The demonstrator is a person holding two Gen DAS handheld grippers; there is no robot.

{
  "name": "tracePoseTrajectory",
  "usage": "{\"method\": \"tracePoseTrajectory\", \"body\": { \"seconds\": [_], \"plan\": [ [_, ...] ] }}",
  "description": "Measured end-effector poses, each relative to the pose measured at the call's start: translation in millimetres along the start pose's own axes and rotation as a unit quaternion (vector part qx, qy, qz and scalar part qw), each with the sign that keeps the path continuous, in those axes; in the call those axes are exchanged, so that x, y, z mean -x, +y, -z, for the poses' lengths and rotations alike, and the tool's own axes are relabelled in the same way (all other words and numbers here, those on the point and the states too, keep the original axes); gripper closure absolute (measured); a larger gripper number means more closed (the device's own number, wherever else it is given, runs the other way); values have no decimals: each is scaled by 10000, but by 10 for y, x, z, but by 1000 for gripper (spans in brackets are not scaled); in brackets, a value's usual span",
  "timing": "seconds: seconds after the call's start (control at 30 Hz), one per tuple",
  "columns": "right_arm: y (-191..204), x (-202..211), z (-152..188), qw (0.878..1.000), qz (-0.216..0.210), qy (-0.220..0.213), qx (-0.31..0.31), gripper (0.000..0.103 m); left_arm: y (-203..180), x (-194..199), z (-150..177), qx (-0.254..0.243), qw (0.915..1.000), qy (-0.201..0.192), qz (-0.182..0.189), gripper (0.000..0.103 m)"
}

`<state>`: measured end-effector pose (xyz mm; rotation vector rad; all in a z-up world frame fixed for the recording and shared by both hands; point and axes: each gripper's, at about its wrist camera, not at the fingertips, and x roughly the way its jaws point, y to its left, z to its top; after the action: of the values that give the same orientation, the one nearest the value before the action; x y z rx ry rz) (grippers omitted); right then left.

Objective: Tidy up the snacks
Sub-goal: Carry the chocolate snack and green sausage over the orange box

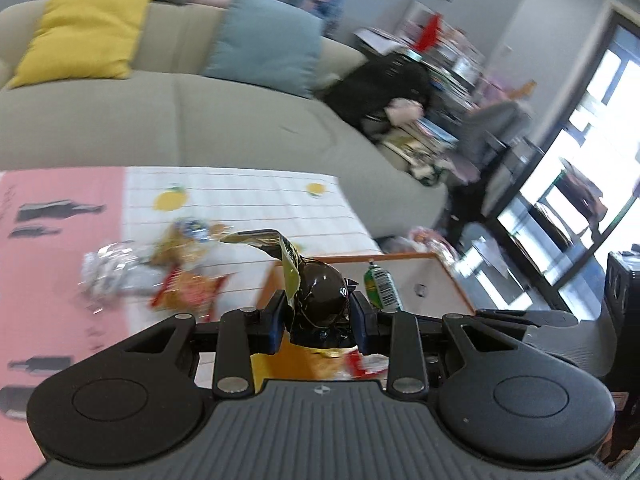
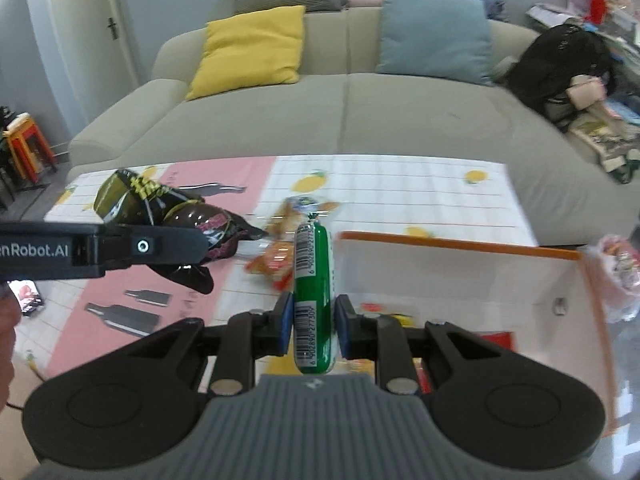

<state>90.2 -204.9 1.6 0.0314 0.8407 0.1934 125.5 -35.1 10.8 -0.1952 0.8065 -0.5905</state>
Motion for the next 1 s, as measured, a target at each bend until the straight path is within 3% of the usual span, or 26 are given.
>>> {"method": "tracePoseTrajectory", "body": {
  "seconds": [0.37,0.53,0.83,1.0],
  "plan": [
    [-875,-112,87,9957,574,496,-529,83,-585,-855,-66,-782,9911,933,532,66],
    [-1163,-352,111,9920,688,845,-645,83,-644,-1238,-46,-1029,9837,1382,523,66],
    [-1300,-843,91,9856,874,1400,-377,83,-536,-1718,-69,-962,9749,1932,544,66],
    [-1362,-1030,111,9811,933,1681,-209,83,-511,-1948,-55,-907,9683,2308,287,66]
  ]
}}
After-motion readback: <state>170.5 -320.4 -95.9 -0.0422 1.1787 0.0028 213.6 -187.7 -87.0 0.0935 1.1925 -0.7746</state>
